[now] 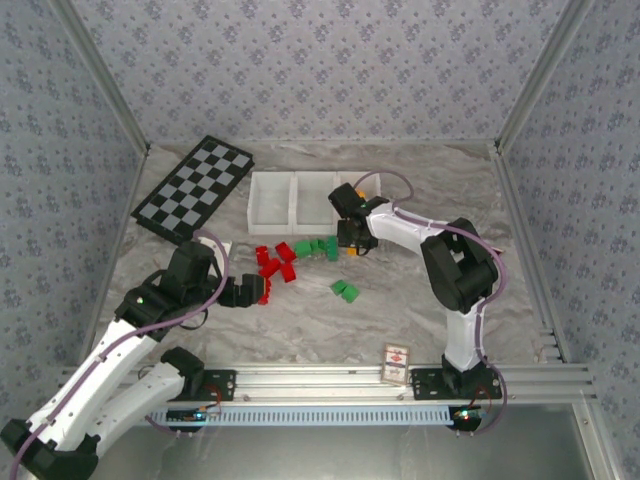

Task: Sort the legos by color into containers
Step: Pick up the lego from the center of the table, then place the lego in the container.

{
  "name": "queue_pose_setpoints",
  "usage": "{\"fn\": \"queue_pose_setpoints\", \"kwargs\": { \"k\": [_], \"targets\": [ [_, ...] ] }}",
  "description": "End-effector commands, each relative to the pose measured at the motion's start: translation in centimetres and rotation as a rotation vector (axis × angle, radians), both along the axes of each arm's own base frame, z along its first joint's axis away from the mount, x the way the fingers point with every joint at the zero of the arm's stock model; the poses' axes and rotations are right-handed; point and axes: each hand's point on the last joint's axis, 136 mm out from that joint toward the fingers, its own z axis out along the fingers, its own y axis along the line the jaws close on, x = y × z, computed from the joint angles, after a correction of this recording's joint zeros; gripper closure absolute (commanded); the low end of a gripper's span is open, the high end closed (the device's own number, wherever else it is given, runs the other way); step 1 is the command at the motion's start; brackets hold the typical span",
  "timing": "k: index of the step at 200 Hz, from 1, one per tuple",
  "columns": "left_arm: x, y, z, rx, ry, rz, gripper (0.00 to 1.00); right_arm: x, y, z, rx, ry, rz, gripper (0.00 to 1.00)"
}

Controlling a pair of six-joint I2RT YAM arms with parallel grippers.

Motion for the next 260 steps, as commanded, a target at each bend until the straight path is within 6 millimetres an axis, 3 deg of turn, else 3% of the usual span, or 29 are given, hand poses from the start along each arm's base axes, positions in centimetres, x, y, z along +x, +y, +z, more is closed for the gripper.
{"fn": "queue_pose_setpoints", "kwargs": {
  "k": [1,49,107,130,154,182,205,228,260],
  "targets": [
    [-0.1,-0.3,0.2,-0.012,-0.006,-0.01,0.0,-0.9,-0.2,-1.1,-0.032,0.046,0.026,0.6],
    [-0.1,-0.3,0.2,-0.012,-0.007,-0.011,0.0,-1.4,-0.3,1.2,-0.041,0.022,0.046,0.69],
    [-0.1,-0.3,0.2,-0.011,-0.007,-0.01,0.0,-0.2,0.1,9.1,-0.018,-0.108,0.107,0.69],
    [-0.1,-0.3,0.2,-0.011,-0.006,-0.01,0.0,1.7,0.1,12.2,-0.024,-0.168,0.137,0.69],
    [-0.1,-0.3,0.2,-0.012,-0.007,-0.011,0.0,4.6,-0.3,13.9,-0.018,-0.19,0.15,0.69],
    [-0.1,-0.3,0.3,-0.014,-0.011,-0.01,0.0,8.2,-0.9,13.6,-0.012,-0.172,0.143,0.69],
    [-0.1,-0.3,0.2,-0.015,-0.01,-0.012,0.0,10.4,-1.1,12.1,0.0,-0.145,0.138,0.69],
    [-0.1,-0.4,0.2,-0.016,-0.005,-0.016,0.0,11.6,-1.1,10.2,0.013,-0.107,0.134,0.69],
    [-0.1,-0.5,0.2,-0.017,-0.006,-0.018,0.0,11.7,-1.1,8.4,0.013,-0.075,0.123,0.68]
  ]
}}
